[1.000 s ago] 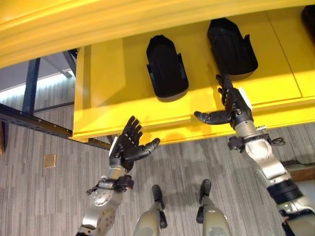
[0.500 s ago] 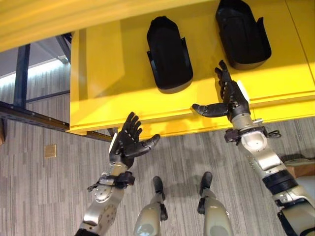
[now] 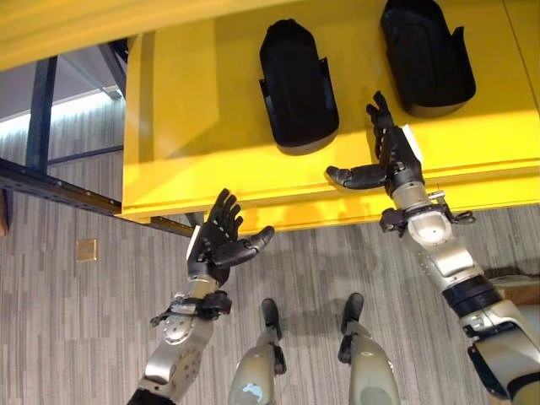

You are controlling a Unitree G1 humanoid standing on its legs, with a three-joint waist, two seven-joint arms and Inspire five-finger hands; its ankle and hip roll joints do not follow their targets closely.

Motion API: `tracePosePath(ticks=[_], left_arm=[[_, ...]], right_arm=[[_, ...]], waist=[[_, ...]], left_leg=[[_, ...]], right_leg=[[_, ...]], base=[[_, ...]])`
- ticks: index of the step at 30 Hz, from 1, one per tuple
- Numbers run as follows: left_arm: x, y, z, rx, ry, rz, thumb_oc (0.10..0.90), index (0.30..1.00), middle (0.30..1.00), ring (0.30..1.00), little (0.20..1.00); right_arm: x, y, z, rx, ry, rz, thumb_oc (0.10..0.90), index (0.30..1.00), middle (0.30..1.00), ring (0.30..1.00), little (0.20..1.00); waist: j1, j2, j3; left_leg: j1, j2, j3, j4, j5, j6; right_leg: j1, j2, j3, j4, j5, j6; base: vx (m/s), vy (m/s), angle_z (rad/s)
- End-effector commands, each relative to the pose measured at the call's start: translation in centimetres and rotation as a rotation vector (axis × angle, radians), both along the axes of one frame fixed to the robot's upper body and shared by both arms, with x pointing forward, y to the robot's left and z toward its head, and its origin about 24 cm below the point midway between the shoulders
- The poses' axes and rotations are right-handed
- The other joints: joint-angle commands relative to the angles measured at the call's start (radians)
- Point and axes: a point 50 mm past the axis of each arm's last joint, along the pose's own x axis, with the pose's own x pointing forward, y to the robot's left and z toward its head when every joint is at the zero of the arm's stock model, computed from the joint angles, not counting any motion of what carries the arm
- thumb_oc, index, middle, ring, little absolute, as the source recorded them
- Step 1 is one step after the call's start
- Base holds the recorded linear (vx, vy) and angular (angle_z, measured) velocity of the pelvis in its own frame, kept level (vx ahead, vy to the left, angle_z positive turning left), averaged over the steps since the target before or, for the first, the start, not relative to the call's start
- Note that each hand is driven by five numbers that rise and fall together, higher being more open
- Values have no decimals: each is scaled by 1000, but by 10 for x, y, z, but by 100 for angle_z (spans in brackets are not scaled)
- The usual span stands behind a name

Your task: Move parts from the plastic box to the shelf.

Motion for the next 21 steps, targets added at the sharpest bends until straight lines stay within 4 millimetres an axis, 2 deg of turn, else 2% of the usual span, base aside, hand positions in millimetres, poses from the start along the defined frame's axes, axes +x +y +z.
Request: tracePosePath(ticks=[1, 21], left_arm=[[-4, 6, 43, -12, -236, 22, 900, 1000, 1000, 1000, 1000], [-1, 6, 45, -21, -247, 48, 900, 1000, 1000, 1000, 1000]], right_arm=[[6, 43, 38, 41, -127, 152, 900, 1000, 1000, 1000, 1000], [3, 65, 25, 96, -71, 236, 900, 1000, 1000, 1000, 1000]], waist=[[37, -89, -35], [49, -111, -35]], left_leg=[[37, 34, -19, -31, 16, -52], [34, 24, -30, -31, 8, -45]], right_leg=[[19, -75, 30, -28, 62, 67], [34, -84, 14, -44, 73, 71]], base=[[0, 0, 0], [-1, 2, 0]])
